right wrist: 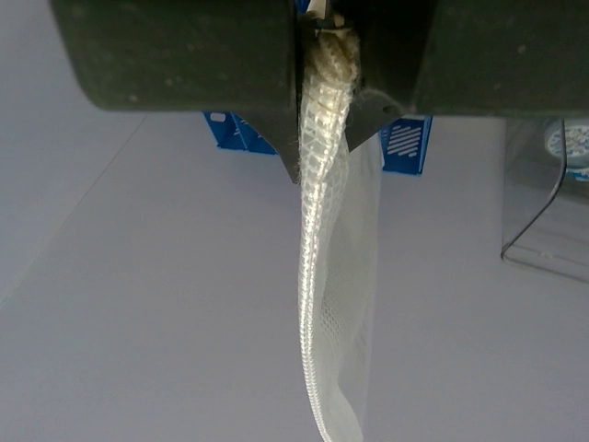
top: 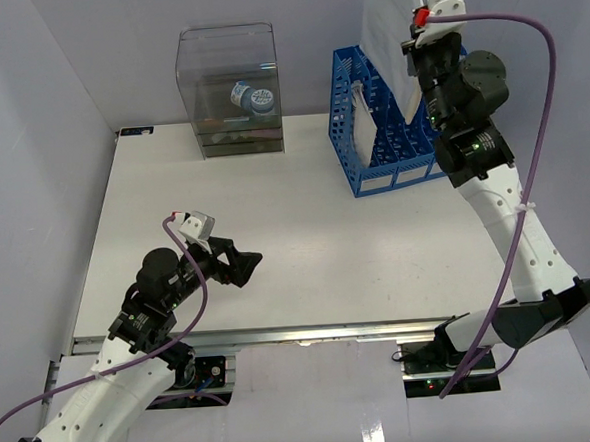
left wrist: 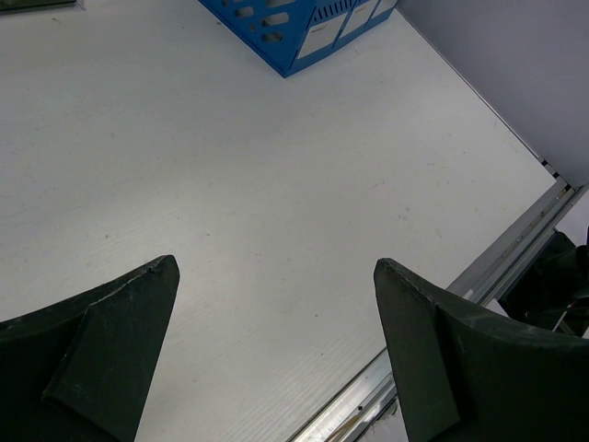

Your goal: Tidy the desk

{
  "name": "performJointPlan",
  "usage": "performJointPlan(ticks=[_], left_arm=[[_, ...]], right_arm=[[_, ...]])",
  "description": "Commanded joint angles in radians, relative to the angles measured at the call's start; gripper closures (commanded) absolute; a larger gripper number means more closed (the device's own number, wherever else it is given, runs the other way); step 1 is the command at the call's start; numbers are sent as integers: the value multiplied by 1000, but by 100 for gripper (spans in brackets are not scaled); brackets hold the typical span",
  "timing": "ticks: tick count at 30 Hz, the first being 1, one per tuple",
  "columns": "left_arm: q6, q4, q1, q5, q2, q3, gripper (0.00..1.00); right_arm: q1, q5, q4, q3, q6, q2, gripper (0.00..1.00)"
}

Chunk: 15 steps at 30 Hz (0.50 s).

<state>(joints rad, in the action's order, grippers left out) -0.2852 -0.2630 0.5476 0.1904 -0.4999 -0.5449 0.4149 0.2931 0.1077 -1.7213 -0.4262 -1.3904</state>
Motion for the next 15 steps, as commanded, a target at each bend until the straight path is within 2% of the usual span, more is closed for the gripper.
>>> performJointPlan(ticks=[1, 9, 15], left_arm=[[3, -2, 0, 9, 7, 0, 2], [4, 1, 0, 17, 4, 0, 2], [4, 1, 0, 13, 11, 1, 2]], right_arm=[[11, 31, 146, 42, -26, 7, 92], [15, 56, 218, 105, -36, 23, 92], [14, 39, 140, -27, 48, 41, 92]])
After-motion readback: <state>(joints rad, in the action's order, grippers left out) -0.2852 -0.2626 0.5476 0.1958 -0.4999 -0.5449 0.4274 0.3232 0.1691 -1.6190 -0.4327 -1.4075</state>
